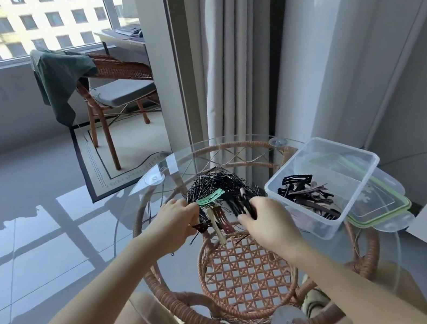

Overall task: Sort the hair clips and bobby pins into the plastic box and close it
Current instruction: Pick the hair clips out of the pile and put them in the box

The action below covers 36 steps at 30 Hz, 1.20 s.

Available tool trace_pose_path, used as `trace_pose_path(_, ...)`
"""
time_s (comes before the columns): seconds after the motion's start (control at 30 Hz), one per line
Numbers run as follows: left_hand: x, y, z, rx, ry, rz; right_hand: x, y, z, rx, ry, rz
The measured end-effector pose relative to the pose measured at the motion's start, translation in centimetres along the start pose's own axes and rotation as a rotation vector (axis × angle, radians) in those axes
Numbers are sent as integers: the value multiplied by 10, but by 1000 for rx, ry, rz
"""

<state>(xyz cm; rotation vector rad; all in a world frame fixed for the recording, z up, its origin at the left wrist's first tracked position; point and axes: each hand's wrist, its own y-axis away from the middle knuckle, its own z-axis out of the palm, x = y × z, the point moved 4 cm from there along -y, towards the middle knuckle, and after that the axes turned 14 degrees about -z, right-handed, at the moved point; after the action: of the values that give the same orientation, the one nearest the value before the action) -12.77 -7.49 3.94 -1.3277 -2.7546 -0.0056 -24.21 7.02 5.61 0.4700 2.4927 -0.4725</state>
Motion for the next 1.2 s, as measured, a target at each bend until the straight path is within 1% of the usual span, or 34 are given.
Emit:
trace_pose_path(0.07, 1, -1, 2, -28, -8, -8, 0, 6, -28, 129, 35, -69)
trace_pose_path(0.13, 3, -1, 3, -50, -19, -19, 7, 12, -63, 283, 146, -103)
trace_pose_path(0.17, 5, 0, 2, -56, -24, -16, 14, 13, -80, 331, 213, -94)
trace_pose_path(0.2, 8, 0, -1, -51, -19, -11, 23, 14, -93, 335, 277, -77)
trace_pose_path(0.27, 17, -2, -16, 7, 62, -11, 42, 10, -106, 231, 352, -38)
trace_pose_path(0.33, 37, -5, -37, 118, 256, -5, 59, 8, -108, 106, 322, 12)
trace_pose_path(0.37, 50, -8, -49, 169, 367, 6, 64, 10, -109, 92, 294, 31)
trace_pose_path(0.43, 83, -16, -67, 180, 559, 25, 69, 14, -115, 174, 258, 33)
trace_pose_path(0.5, 119, -28, -77, 114, 692, 45, 71, 19, -124, 298, 259, 16)
trace_pose_path(0.53, 136, -33, -80, 83, 722, 66, 71, 21, -129, 357, 257, 13)
trace_pose_path(0.6, 164, -41, -81, 3, 724, 121, 68, 27, -138, 449, 237, 3)
trace_pose_path(0.67, 172, -48, -78, -59, 650, 141, 59, 32, -142, 510, 221, -37)
trace_pose_path(0.77, 145, -52, -81, 5, 631, 52, 33, 39, -139, 554, 237, -161)
trace_pose_path(0.8, 127, -51, -80, 40, 628, 1, 22, 39, -131, 524, 229, -212)
trace_pose_path(0.83, 107, -49, -77, 71, 603, -61, 12, 39, -119, 452, 198, -253)
trace_pose_path(0.9, 63, -42, -67, 102, 526, -193, -3, 35, -80, 234, 114, -285)
trace_pose_path(0.93, 43, -37, -60, 94, 494, -251, -8, 32, -58, 128, 88, -283)
trace_pose_path(1.0, 11, -23, -45, 52, 442, -345, -17, 23, -15, -25, 113, -263)
trace_pose_path(1.1, -14, -2, -25, 18, 374, -398, -28, 6, 30, -120, 243, -185)
trace_pose_path(1.2, -14, 10, -9, 23, 278, -309, -28, -8, 51, -136, 326, -52)
